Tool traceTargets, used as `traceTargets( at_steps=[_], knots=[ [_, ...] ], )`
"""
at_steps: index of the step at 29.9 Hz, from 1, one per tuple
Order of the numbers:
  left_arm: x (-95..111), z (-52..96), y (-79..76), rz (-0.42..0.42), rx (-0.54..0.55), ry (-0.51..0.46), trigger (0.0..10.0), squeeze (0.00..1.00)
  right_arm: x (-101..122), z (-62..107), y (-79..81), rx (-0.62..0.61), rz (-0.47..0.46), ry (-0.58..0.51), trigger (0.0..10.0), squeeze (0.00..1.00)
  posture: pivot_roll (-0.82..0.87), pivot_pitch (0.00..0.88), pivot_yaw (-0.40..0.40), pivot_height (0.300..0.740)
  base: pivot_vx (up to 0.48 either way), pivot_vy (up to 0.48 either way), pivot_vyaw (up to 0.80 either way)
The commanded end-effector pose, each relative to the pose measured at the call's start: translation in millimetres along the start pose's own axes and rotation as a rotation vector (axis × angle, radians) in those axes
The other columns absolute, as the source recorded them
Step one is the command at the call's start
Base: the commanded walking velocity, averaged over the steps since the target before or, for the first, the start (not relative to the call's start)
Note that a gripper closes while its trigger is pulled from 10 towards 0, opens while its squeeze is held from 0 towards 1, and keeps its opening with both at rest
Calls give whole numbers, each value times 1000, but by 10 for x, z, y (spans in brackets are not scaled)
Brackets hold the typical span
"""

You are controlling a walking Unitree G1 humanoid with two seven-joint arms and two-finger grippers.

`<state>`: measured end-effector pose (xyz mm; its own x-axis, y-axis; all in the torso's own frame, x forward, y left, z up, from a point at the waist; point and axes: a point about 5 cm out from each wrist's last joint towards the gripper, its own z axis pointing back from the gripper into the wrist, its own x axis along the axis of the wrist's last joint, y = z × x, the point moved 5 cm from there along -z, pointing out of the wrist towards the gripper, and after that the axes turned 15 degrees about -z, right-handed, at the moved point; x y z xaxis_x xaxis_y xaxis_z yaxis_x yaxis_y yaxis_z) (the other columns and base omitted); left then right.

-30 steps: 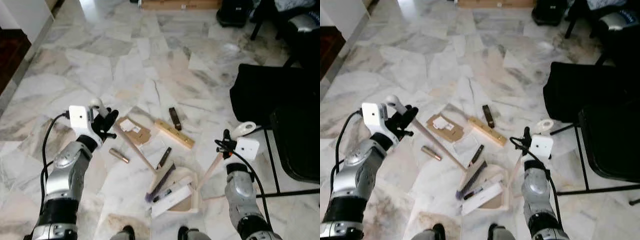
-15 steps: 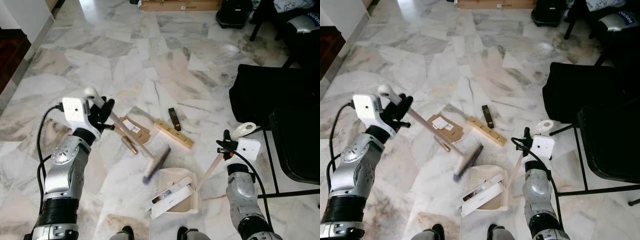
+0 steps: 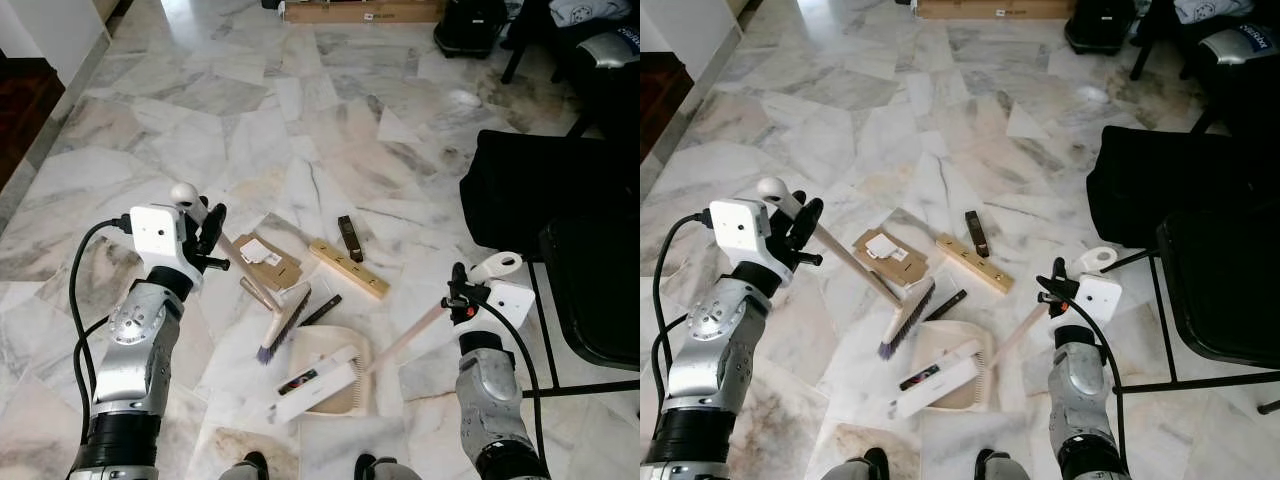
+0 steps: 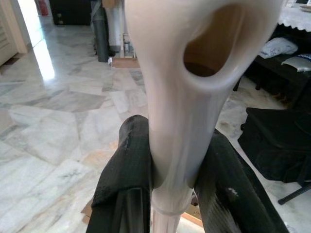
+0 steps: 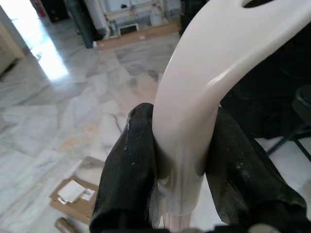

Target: Sweep floor

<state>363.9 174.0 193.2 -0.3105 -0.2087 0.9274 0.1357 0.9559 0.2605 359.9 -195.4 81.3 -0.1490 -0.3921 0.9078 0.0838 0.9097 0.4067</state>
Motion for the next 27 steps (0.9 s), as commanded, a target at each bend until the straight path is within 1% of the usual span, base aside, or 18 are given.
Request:
traceTargets(
  at_steps=[1,4,7,10,15,16,20,22,26,27],
  knots=[
    [74,34,11,-21,20,-44,10000,0,121,-10,39,15,-19,-43,10000,0,26,169,29,740,0,0,0],
    [57,53,32,-28,48,-38,10000,0,181,-10,78,30,-26,-60,10000,0,28,166,30,740,0,0,0],
    [58,57,37,-30,49,-39,10000,0,209,-8,91,37,-36,-66,10000,0,29,162,31,740,0,0,0],
    [94,57,82,-39,74,-51,10000,0,236,0,88,37,-58,-70,10000,0,29,162,31,740,0,0,0],
    [171,37,229,-78,152,-77,10000,0,324,-9,77,20,-117,-89,10000,0,32,152,33,740,0,0,0],
    [195,40,275,-99,179,-85,10000,0,344,-14,78,18,-124,-92,10000,0,30,144,35,740,0,0,0],
    [246,41,313,-150,206,-105,10000,0,360,-36,98,23,-119,-90,10000,0,31,142,32,740,0,0,0],
    [239,44,317,-172,211,-104,10000,0,358,-42,105,23,-117,-85,10000,0,33,142,31,740,0,0,0],
    [19,147,292,-241,208,-37,10000,0,338,-78,130,19,-122,-70,10000,0,31,130,27,740,0,0,0],
    [19,147,292,-241,208,-37,10000,0,338,-78,130,19,-122,-70,10000,0,31,130,27,740,0,0,0]
  ],
)
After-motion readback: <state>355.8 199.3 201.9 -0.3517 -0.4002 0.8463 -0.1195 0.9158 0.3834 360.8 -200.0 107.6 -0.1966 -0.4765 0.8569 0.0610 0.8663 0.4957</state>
